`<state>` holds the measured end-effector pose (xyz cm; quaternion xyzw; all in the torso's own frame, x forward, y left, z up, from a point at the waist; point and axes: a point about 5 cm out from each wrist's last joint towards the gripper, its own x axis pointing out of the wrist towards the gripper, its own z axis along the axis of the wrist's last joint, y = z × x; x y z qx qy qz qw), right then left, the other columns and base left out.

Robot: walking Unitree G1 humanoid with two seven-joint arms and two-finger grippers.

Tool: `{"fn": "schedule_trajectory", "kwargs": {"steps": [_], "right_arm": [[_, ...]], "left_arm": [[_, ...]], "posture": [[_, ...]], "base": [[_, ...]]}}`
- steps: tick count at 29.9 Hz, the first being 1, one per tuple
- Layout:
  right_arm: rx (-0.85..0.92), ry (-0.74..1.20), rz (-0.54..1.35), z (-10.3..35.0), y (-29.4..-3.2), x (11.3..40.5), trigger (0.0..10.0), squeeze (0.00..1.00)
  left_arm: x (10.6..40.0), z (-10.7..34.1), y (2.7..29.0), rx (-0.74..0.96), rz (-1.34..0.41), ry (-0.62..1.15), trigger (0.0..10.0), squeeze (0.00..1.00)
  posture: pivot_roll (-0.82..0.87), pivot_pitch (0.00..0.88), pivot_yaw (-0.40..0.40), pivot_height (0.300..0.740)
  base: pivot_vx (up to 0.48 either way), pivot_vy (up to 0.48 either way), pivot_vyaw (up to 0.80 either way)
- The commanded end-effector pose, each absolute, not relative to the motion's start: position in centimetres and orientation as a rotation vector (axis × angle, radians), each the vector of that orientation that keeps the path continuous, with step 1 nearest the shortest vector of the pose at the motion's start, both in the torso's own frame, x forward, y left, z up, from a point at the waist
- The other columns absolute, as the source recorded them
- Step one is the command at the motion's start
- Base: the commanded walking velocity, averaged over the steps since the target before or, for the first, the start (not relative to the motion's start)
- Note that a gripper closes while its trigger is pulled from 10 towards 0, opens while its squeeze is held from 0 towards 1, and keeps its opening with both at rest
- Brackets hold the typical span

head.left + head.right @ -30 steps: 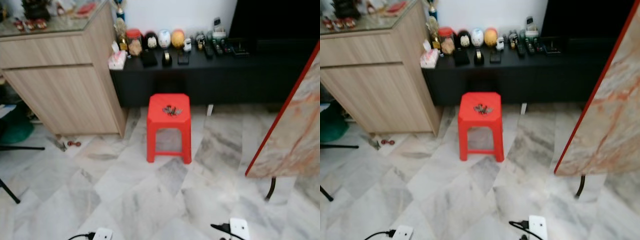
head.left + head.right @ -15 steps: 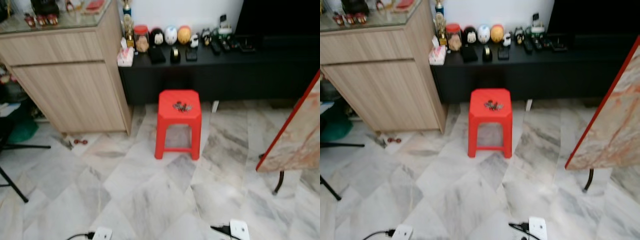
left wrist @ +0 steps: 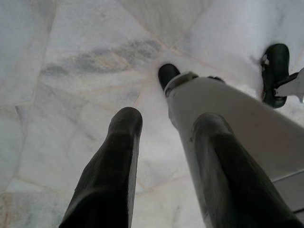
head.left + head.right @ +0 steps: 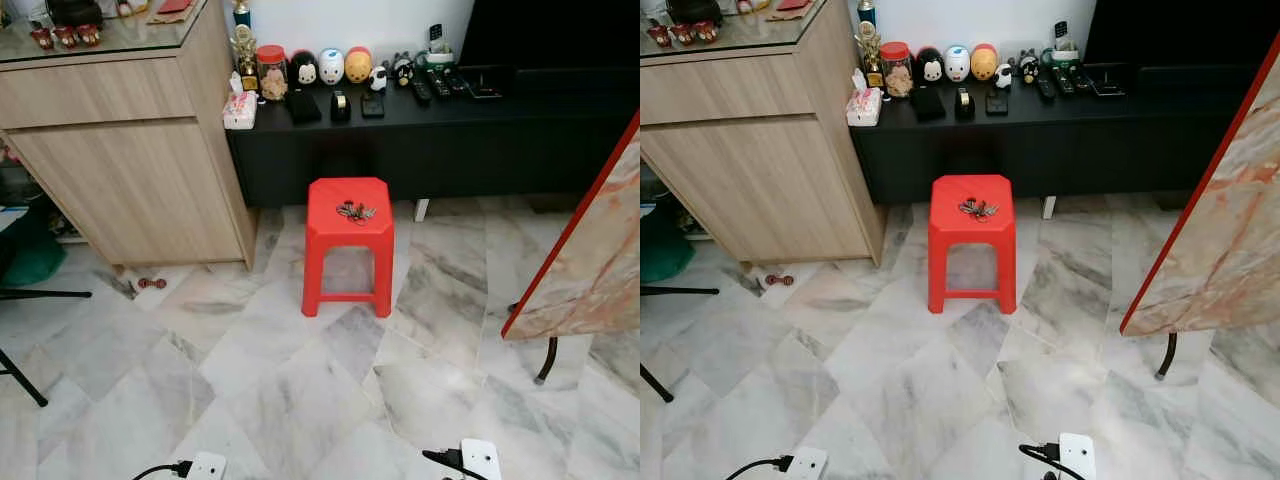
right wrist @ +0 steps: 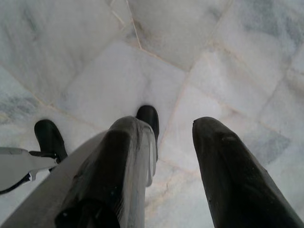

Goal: Hang keys on a hook

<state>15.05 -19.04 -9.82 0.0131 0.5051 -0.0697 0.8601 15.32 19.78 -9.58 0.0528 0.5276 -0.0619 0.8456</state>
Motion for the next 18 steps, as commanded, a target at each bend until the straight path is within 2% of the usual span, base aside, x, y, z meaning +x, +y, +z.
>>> {"fn": "schedule_trajectory", "kwargs": {"steps": [1, 5, 9, 18], "right_arm": [[0.024, 1.058, -0.135, -9.84, -18.91, 15.03, 10.0, 0.0], [-0.004, 1.045, -0.114, -9.75, -18.89, 15.21, 10.0, 0.0], [-0.005, 1.043, -0.103, -9.74, -18.72, 15.28, 10.0, 0.0], [-0.024, 1.056, -0.077, -9.82, -18.42, 15.2, 10.0, 0.0]], "left_arm": [[15.04, -9.67, 19.95, 0.109, -0.119, 1.119, 10.0, 0.0], [15.03, -9.68, 19.95, 0.107, -0.115, 1.118, 10.0, 0.0], [15.0, -9.69, 19.95, 0.106, -0.114, 1.119, 10.0, 0.0], [15.01, -9.68, 19.97, 0.104, -0.115, 1.12, 10.0, 0.0]], "posture": [[-0.15, 0.04, 0.038, 0.74], [-0.15, 0.032, 0.038, 0.74], [-0.15, 0.028, 0.038, 0.74], [-0.15, 0.02, 0.037, 0.74]], "base": [[0.281, 0.0, 0.0], [0.294, 0.0, 0.0], [0.303, 0.0, 0.72], [0.307, 0.0, 0.0]]}}
